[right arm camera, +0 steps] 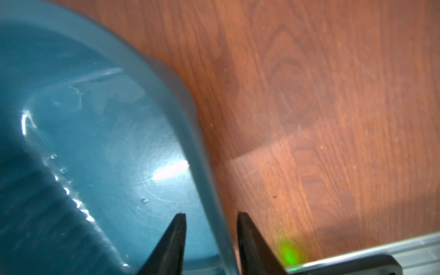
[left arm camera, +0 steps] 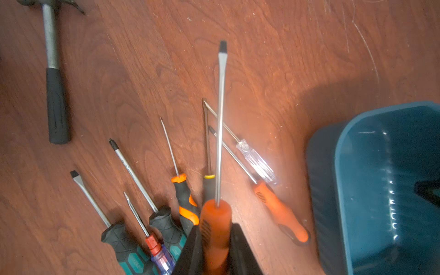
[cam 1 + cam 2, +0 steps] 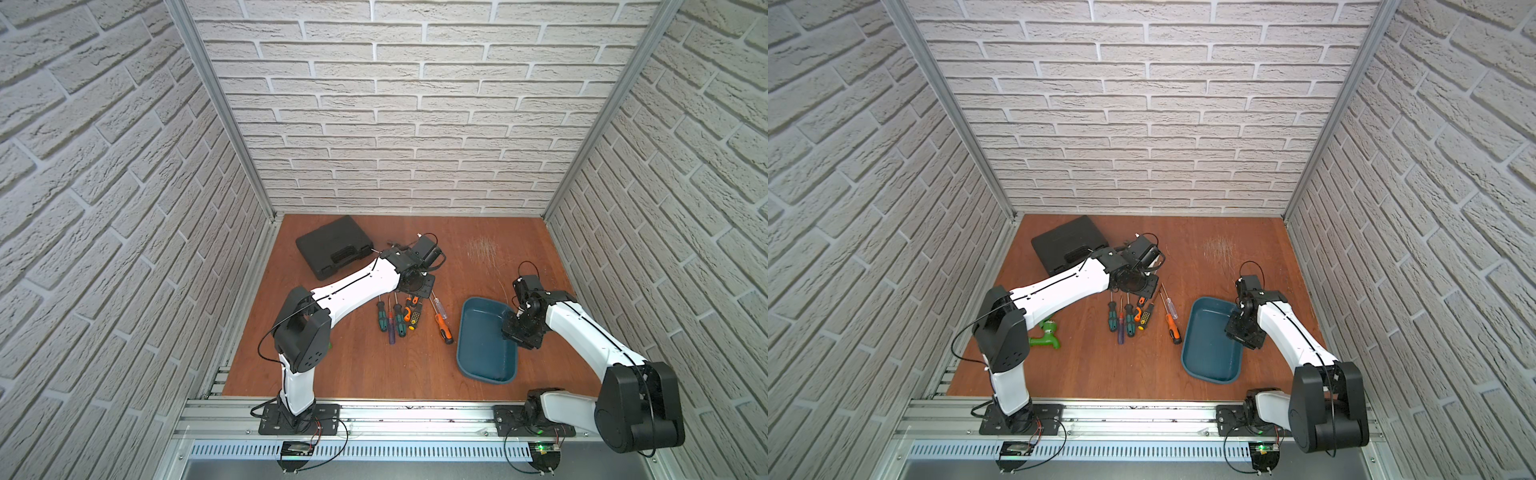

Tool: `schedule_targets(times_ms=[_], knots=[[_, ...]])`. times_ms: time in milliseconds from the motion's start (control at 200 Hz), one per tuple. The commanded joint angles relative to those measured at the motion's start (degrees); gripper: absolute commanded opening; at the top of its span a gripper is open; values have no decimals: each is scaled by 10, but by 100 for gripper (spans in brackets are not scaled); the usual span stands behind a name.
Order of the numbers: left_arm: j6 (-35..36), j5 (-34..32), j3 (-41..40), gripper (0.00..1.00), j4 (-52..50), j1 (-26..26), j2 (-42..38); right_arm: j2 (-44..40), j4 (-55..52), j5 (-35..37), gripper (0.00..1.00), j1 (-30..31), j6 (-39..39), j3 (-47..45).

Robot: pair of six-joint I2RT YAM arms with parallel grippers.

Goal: Put the screwdriver on the desktop into the storage box
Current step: Move the storage box to the center of the board.

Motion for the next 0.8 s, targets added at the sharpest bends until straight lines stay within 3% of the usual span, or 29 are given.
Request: schedule_targets(times_ms=[0, 265, 405, 670, 790], knots=[[13, 17, 24, 7, -2, 3, 5, 14, 24, -13, 32, 9, -7, 19], [7, 36, 47, 7, 10, 2, 23, 65, 42, -8, 25, 26, -10, 60], [2, 73, 100, 7, 13, -3, 66, 110, 50, -8, 22, 33, -21, 97], [-36, 96, 143, 6, 19, -12, 116, 178, 58, -23, 22, 59, -9, 153], [-37, 111, 162, 7, 11, -13, 135, 189, 55, -18, 27, 63, -11, 165]])
